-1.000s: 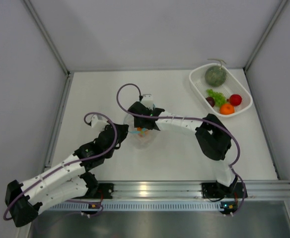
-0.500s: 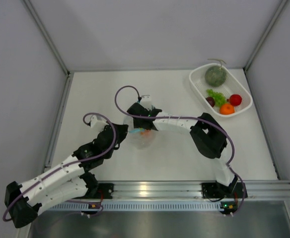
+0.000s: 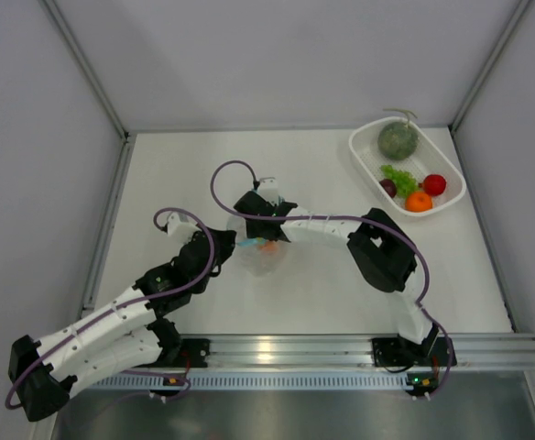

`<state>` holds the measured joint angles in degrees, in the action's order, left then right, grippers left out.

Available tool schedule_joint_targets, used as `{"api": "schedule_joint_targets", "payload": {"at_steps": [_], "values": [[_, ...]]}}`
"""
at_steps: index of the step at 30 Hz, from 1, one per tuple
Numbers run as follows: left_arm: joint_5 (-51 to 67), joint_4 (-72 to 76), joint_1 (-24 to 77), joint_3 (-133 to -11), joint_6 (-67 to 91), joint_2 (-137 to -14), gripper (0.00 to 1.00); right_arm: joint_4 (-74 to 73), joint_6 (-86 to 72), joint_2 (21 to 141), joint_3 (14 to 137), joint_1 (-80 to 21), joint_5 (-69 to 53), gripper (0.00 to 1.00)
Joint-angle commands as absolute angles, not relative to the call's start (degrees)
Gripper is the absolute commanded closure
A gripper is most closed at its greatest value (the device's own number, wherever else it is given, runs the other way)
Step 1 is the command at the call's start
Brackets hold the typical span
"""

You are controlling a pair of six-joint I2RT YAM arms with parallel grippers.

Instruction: Open the zip-top bag and remove the fake food

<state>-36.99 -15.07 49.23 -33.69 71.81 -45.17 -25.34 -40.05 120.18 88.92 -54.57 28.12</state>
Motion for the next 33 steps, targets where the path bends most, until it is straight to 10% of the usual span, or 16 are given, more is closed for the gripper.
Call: {"api": "schedule_joint_targets", "payload": {"at_steps": [1,7,33], "values": [[-39.3,-13.4,49.5,-35.2,70.1,-44.4,1.0,-29.3,-39.2,122.9,87.9,-52.9,26.5,0.44],[-40.3,-13.4,49.5,-36.3,67.7,-44.3,1.0,-28.2,-38.1,118.2,86.5,-53.2,25.8,0.61],[-28.3,-13.4,49.5,-48.9,45.4,-54.4,1.0,-29.1,-31.6,98.3,86.6,-55.4,16.9,0.65]]}}
